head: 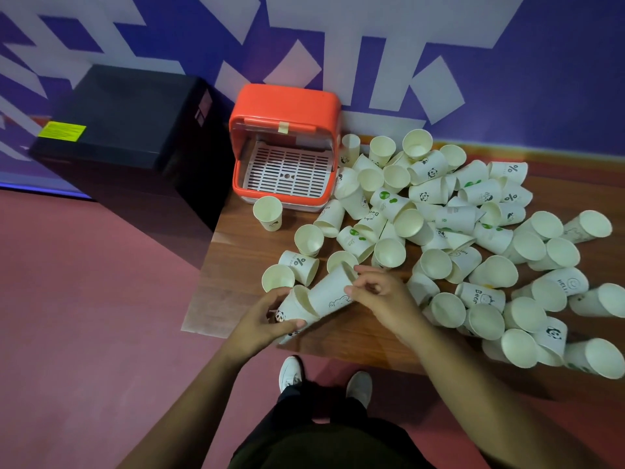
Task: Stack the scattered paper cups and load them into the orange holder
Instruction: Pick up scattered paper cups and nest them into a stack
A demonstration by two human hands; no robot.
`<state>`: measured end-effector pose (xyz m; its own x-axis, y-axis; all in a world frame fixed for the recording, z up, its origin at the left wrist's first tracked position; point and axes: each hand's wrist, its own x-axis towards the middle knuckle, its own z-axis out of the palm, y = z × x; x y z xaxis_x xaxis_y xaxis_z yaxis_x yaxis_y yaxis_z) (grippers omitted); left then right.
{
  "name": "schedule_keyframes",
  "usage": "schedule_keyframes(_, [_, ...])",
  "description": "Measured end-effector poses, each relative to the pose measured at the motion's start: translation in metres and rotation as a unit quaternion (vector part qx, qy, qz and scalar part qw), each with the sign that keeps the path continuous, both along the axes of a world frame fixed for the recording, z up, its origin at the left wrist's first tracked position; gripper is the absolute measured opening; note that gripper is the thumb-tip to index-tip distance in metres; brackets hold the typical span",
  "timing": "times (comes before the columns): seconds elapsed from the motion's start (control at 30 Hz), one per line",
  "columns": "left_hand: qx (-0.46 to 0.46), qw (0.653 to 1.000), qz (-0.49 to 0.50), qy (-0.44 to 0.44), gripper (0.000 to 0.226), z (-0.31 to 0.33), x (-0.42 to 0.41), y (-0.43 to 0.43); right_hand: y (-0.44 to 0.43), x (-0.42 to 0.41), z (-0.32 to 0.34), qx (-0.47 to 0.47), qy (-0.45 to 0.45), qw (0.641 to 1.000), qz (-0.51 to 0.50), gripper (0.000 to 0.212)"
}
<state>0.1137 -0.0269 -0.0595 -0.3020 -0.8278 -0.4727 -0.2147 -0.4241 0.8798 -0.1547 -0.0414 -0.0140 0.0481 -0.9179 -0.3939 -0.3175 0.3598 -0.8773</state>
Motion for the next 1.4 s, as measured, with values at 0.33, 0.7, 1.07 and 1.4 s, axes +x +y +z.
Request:
schedule_keyframes(0.33, [0.037,0.991,0.082,0.099,0.046,0.002,0.010,-0.012,-0.018,0.067,-0.004,0.044,-0.113,0.992,-0.020,0.010])
schedule_keyframes(0.7, [0.100,0.958,0.233,0.135,0.063,-0.021,0.079,-0.016,-0.055,0.117,-0.051,-0.029,0.228,0.961,0.151,0.042])
schedule_keyframes(1.07, [0.081,0.971,0.202,0.096,0.067,-0.030,0.126,-0.034,-0.056,0.137,-0.086,-0.151,0.330,0.887,0.285,0.017])
schedule_keyframes(1.4, [0.015,0.998,0.044,0.041,0.053,-0.011,0.136,-0.078,-0.088,0.108,0.002,0.000,-0.019,0.995,-0.097,0.007])
